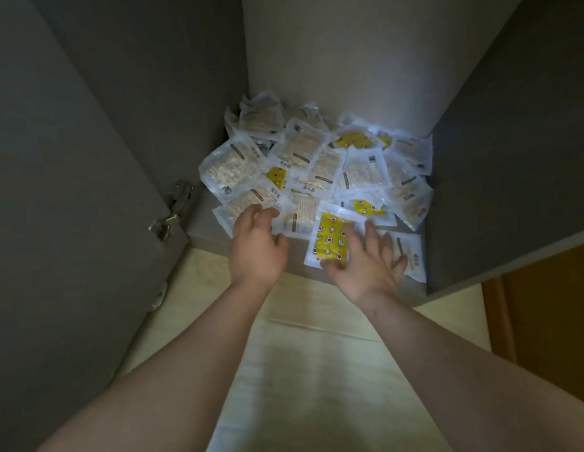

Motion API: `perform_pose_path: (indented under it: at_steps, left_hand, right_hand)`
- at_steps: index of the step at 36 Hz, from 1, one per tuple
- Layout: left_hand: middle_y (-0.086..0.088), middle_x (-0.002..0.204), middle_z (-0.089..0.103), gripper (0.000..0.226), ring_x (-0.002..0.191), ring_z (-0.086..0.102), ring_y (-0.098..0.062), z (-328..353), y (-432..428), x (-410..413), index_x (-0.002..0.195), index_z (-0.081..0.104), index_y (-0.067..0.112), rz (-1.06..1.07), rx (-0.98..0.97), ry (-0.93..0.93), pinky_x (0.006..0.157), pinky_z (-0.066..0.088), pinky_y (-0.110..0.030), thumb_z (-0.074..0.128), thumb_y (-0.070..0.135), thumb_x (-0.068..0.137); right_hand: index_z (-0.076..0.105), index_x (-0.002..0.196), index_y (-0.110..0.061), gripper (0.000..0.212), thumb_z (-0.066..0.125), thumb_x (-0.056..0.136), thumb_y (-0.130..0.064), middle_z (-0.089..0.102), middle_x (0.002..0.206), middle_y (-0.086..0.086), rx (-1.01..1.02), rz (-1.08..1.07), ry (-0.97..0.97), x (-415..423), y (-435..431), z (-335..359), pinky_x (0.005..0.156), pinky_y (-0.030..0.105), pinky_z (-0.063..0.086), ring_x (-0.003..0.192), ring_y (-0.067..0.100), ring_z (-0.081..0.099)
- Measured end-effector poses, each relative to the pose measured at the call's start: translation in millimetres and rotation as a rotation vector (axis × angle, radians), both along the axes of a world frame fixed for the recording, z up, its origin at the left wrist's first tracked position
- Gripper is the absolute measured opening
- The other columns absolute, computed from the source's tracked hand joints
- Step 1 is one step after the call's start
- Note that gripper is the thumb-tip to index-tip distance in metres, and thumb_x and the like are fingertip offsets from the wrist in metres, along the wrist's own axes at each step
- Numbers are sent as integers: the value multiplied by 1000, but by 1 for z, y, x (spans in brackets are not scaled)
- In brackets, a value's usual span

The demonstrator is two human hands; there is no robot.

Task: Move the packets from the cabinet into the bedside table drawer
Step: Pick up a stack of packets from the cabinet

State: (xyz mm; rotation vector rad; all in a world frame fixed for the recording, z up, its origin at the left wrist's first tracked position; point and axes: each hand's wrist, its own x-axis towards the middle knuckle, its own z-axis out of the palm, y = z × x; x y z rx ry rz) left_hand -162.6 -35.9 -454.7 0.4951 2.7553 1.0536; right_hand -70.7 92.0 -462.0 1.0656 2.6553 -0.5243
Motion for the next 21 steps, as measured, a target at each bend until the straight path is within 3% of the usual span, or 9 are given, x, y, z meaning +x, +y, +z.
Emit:
perform_pose_path:
  at_steps: [6,9,12,15,21]
  left_hand:
    - [-5,158,-11,69,145,-13,-25,-10,-1,-32,149,14,22,-127,-357,-4,117,4,-46,52,25,92]
    - [-4,157,-20,76,144,-17,-25,-19,-3,-40,151,-5,22,-173,-525,-161,115,1,-48,46,35,94]
    - [-2,157,-22,77,145,-16,-22,-28,-9,-36,150,-10,21,-245,-655,-209,116,-1,-49,35,52,95]
    - [1,158,-15,77,146,-9,-21,-31,-13,-29,151,-6,23,-248,-717,-123,116,2,-49,30,60,93]
    - [-3,147,26,78,131,28,-28,-29,-11,-20,148,10,25,-152,-726,61,106,23,-43,35,66,87]
  right_hand:
    - [-4,146,-46,93,53,76,-70,-22,156,-3,-61,30,-101,4,20,-7,110,63,-2,143,33,-18]
    - [-6,145,-49,98,56,73,-72,-21,156,-3,-149,92,-133,-3,21,-8,109,65,-3,142,33,-20]
    - [-9,145,-49,102,61,72,-67,-21,157,-3,-136,158,-187,1,14,-12,109,66,-6,141,34,-24]
    - [-9,145,-48,102,63,74,-61,-21,157,-3,-95,181,-172,5,10,-16,109,66,-5,141,35,-24]
    - [5,148,-38,83,60,86,-42,-8,158,-6,-36,225,-92,2,12,-17,110,66,1,144,34,-13]
